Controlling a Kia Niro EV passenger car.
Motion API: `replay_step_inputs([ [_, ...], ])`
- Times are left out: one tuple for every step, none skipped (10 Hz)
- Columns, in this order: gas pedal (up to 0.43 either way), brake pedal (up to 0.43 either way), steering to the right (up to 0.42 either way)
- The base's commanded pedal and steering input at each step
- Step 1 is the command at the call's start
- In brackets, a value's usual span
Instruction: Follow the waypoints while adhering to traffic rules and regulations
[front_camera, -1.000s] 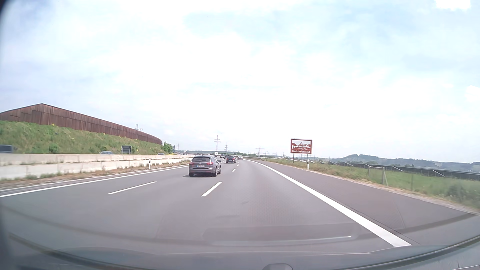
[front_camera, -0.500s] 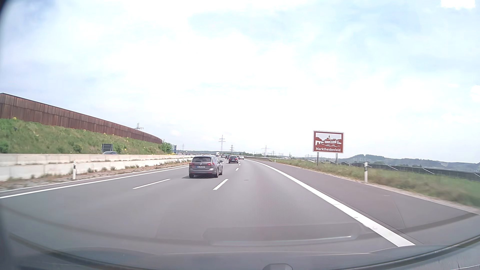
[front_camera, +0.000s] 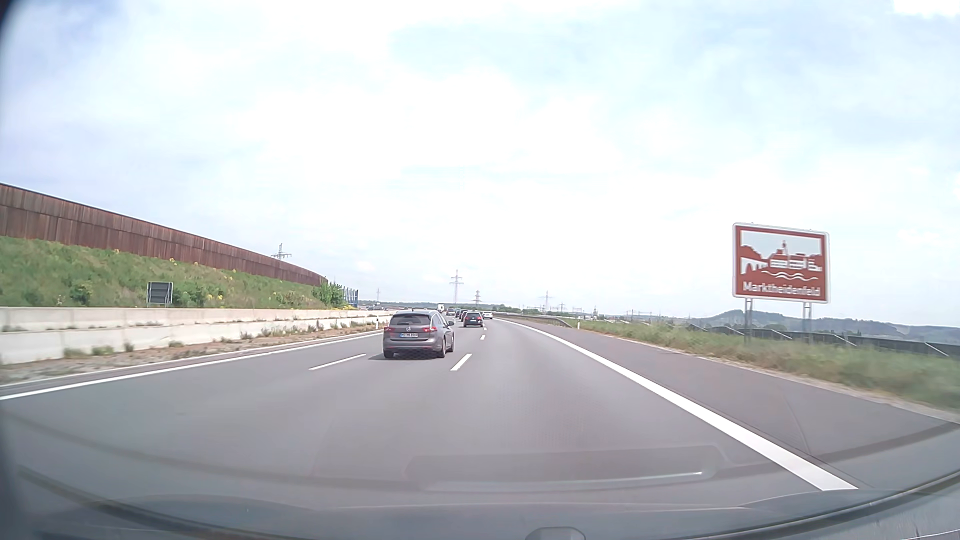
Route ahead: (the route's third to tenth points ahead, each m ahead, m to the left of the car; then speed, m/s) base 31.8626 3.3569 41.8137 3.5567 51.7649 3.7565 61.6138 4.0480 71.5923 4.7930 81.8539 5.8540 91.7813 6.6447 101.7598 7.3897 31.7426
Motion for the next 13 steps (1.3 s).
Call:
replay_step_inputs([
  [0.000, 0.000, -0.013],
  [0.000, 0.000, -0.012],
  [0.000, 0.000, -0.012],
  [0.000, 0.000, -0.012],
  [0.000, 0.000, -0.011],
  [0.000, 0.000, -0.011],
  [0.000, 0.000, -0.010],
  [0.008, 0.000, -0.009],
  [0.110, 0.000, -0.010],
  [0.138, 0.000, -0.010],
  [0.197, 0.000, -0.011],
  [0.197, 0.000, -0.015],
  [0.220, 0.000, -0.016],
])
